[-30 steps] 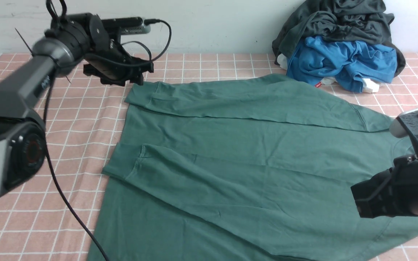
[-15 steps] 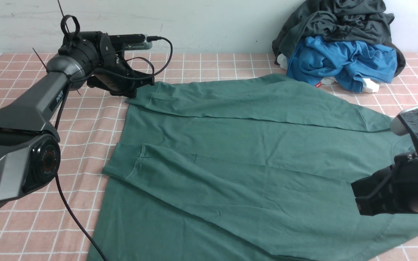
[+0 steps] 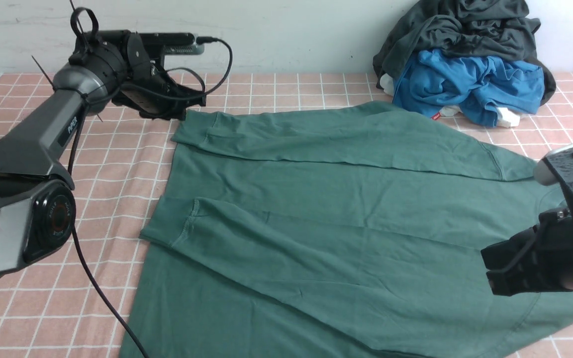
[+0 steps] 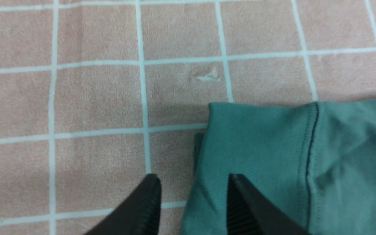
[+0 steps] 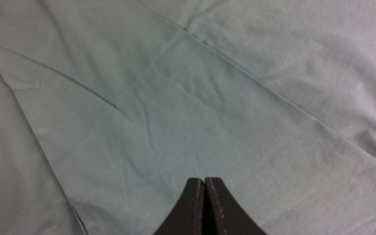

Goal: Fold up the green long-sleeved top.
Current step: Use the left arm to clamp the cuff farthest from it

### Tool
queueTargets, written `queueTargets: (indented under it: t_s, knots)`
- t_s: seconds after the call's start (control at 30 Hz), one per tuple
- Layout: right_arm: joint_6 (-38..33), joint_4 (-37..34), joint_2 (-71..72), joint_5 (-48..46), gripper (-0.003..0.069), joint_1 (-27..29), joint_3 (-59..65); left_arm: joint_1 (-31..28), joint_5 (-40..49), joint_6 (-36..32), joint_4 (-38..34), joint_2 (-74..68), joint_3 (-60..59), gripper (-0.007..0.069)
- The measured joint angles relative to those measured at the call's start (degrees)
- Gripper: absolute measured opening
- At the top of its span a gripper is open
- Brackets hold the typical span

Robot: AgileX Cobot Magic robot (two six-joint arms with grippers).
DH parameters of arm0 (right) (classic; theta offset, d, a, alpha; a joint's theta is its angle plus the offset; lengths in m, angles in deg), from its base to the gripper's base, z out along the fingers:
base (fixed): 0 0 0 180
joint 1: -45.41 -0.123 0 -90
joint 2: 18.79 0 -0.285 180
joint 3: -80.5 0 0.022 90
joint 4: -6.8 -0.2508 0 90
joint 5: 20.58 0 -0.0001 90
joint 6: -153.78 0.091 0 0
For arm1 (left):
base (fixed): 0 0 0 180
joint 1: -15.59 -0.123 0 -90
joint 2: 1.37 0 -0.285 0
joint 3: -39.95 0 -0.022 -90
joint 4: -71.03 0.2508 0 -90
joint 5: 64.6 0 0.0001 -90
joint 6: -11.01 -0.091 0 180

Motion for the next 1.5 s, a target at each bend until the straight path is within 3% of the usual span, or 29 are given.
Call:
queueTargets:
  t_s: [0.1,0.17,0.43,0.73,0.83,1.13,1.2,1.33,1.37,1.5]
  knots:
    - [-0.1,0.0,-1.3,0.1,-0.001,0.0,0.0,0.0,-1.7,-1.7,-0.1,-0.8,-0.1,0.0377]
    - [-0.2,-0.2,-2.3,0.1,-0.001,0.0,0.0,0.0,-2.2,-3.4,-1.0,-0.8,-0.1,0.0362]
    - [-0.2,-1.5,-3.5,0.2,-0.001,0.0,0.0,0.0,-2.3,-4.5,-3.0,-0.8,-0.1,0.0029]
    - [-0.2,-1.7,-3.5,0.2,-0.001,0.0,0.0,0.1,-1.5,-4.1,-6.4,-0.8,-0.1,0.0]
    - [-0.2,-1.7,-3.5,0.3,-0.001,0.0,0.0,0.1,-1.1,-4.0,-6.0,-0.8,-0.1,0.0034]
    - [-1.3,-1.7,-3.5,0.5,-0.001,0.0,0.0,0.1,-4.4,-4.2,-5.8,-0.9,-0.1,0.0355]
    - [-1.3,-1.7,-3.5,0.5,-0.001,0.0,0.0,0.1,-4.5,-4.4,-5.7,-1.3,-0.1,0.0372]
    - [-1.4,-1.7,-3.5,0.5,-0.001,0.0,0.0,0.1,-4.7,-4.5,-5.6,-2.5,-0.1,0.0302]
    - [-1.4,-1.7,-3.5,0.5,-0.001,0.0,0.0,0.1,-4.7,-4.5,-5.3,-2.9,-0.1,0.0218]
    - [-1.5,-1.7,-3.5,0.5,-0.001,0.0,0.0,0.1,-4.6,-4.5,-4.9,-2.3,-0.1,0.0043]
